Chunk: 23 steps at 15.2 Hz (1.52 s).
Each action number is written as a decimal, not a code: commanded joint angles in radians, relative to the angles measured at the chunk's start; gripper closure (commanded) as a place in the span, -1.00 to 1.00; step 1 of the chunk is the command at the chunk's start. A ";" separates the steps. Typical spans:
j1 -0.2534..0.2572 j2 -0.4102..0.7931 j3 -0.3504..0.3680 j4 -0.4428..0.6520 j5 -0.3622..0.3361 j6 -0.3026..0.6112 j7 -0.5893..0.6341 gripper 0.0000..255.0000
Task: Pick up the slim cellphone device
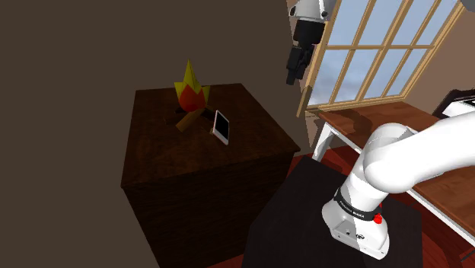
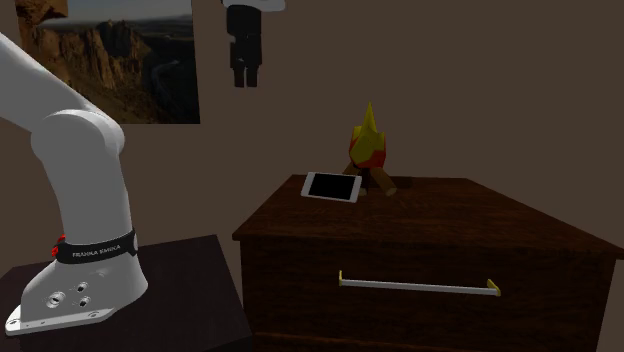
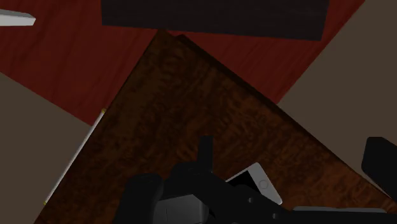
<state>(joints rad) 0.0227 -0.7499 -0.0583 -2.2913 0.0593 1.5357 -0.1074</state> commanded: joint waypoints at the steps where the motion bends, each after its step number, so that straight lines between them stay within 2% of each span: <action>1: 0.000 0.000 0.000 0.000 0.000 0.000 0.000 -1.00; 8: -0.042 0.243 0.248 0.096 -0.046 0.067 0.383 -1.00; 14: -0.079 0.542 0.412 0.269 -0.164 0.053 0.730 -1.00; 19: -0.063 0.839 0.474 0.475 -0.303 -0.031 1.011 -1.00; 23: -0.009 1.083 0.460 0.680 -0.402 -0.138 1.193 -1.00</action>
<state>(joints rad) -0.0011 0.2684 0.4073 -1.6714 -0.3168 1.4324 1.0387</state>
